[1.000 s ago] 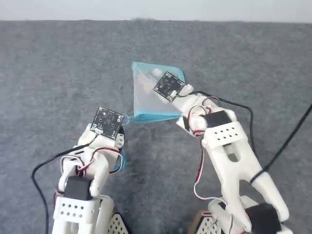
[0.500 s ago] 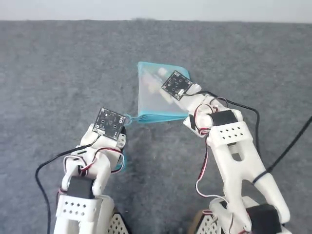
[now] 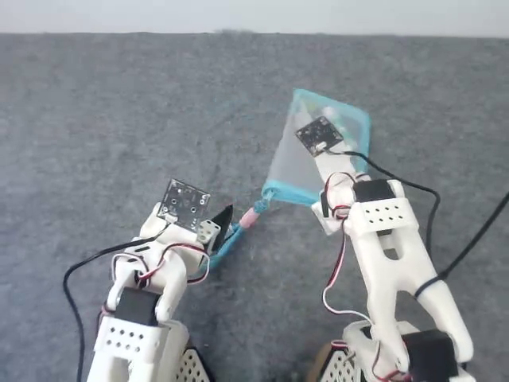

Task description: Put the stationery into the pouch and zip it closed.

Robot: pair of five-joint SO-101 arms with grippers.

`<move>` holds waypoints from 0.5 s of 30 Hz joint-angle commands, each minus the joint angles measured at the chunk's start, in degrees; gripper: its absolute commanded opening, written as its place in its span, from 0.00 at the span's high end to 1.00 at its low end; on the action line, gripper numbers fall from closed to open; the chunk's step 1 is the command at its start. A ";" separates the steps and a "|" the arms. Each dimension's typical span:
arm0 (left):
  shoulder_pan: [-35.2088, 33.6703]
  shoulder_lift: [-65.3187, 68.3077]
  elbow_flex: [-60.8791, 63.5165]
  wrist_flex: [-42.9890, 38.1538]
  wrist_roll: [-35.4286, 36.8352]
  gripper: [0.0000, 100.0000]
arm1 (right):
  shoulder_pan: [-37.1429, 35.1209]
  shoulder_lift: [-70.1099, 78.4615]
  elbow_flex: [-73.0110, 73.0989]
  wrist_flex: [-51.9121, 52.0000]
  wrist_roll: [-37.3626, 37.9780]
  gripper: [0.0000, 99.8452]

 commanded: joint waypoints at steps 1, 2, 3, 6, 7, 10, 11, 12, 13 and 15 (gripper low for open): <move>0.79 0.26 -0.66 -0.70 0.97 0.77 | -1.71 -3.56 -3.43 5.67 -1.67 0.75; 0.70 0.26 -0.66 -0.70 1.14 0.77 | -2.95 -4.70 -3.52 6.37 -1.76 0.75; 0.62 0.18 -0.75 -0.70 1.14 0.77 | -4.09 -6.29 -3.52 6.73 -2.64 0.75; 0.26 0.09 -0.92 -0.79 1.23 0.77 | -6.46 -12.35 -3.25 6.81 -5.80 0.75; 0.18 0.09 -1.01 -0.79 1.23 0.77 | -6.73 -14.81 -3.25 6.73 -6.51 0.75; -0.70 0.00 -1.54 -0.79 2.90 0.77 | -6.55 -22.81 -2.90 6.73 -7.56 0.75; -1.76 0.00 -2.24 -0.70 3.43 0.77 | -6.55 -25.54 -2.20 6.64 -7.56 0.75; -2.73 0.00 -2.77 -0.62 3.69 0.77 | -6.73 -27.74 -1.32 6.11 -7.56 0.75; -3.78 0.00 -3.03 -0.62 3.60 0.77 | -6.99 -29.76 0.00 5.58 -7.56 0.75; -5.27 0.00 -3.12 -0.70 3.60 0.77 | -7.34 -32.75 3.78 3.21 -7.56 0.75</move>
